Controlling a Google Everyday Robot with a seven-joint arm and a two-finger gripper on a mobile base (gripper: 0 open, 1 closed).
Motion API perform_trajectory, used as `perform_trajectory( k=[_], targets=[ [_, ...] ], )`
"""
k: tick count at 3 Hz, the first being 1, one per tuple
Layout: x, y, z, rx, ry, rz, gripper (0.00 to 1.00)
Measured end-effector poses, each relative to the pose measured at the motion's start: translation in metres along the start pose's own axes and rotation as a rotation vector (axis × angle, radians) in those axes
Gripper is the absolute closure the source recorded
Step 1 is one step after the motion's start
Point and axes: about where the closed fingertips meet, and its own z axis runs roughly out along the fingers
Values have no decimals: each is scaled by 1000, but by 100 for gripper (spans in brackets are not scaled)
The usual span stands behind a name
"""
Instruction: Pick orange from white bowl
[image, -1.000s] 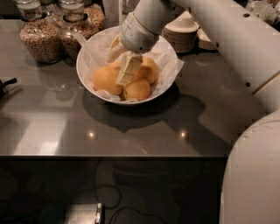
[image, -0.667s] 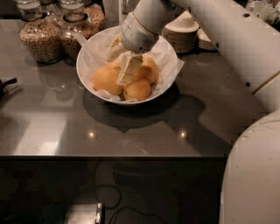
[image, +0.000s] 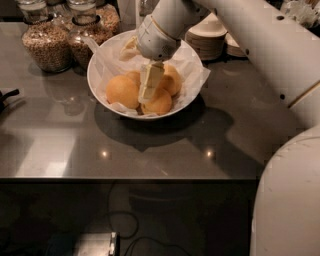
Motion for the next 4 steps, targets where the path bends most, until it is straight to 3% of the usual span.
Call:
perform_trajectory(
  k=[1,4],
  targets=[
    [-2,-3,7,2,-16,-7,23],
    [-19,-1,36,-39,-109,-28,21]
  ],
)
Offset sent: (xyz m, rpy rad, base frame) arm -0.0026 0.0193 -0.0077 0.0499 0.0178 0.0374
